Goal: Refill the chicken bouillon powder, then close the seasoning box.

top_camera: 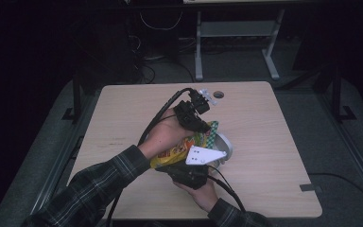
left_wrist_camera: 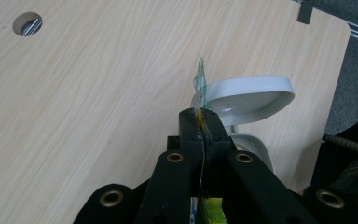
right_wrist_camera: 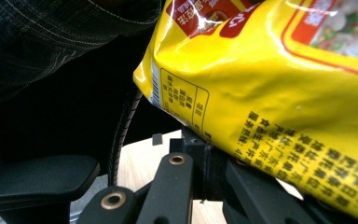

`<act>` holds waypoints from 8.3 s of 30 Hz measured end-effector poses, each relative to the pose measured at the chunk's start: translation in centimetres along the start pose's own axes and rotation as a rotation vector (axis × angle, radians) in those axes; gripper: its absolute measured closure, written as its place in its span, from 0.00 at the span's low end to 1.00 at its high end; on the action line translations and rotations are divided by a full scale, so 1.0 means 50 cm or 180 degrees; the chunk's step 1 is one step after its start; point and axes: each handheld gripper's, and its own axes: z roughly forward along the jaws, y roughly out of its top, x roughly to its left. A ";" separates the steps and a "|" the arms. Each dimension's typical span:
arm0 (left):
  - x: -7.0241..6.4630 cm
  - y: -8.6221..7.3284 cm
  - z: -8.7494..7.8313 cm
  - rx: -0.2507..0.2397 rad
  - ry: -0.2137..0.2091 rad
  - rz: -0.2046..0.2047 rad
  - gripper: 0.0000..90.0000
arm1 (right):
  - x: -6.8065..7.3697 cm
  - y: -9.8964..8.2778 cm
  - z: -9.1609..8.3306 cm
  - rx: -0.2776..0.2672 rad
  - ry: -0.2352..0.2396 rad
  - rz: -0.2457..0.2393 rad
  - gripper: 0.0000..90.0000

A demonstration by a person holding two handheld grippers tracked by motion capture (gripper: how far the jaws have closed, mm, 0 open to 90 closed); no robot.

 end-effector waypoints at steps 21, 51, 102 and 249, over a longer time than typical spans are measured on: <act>-0.003 0.001 0.002 0.0009 0.0005 0.0004 1.00 | 0.000 0.000 0.000 -0.0013 0.0007 0.0004 1.00; -0.005 -0.001 0.005 0.0030 -0.0007 0.0014 1.00 | 0.002 0.000 0.001 -0.0002 0.0016 -0.0021 1.00; 0.029 -0.084 -0.062 -0.0630 -0.0474 -0.0068 1.00 | 0.007 -0.037 0.024 0.0400 -0.0075 -0.0083 0.98; 0.084 -0.642 -0.026 -0.0899 0.0353 -0.0520 0.14 | -0.064 -0.036 -0.338 0.0829 -0.1222 -0.0013 1.00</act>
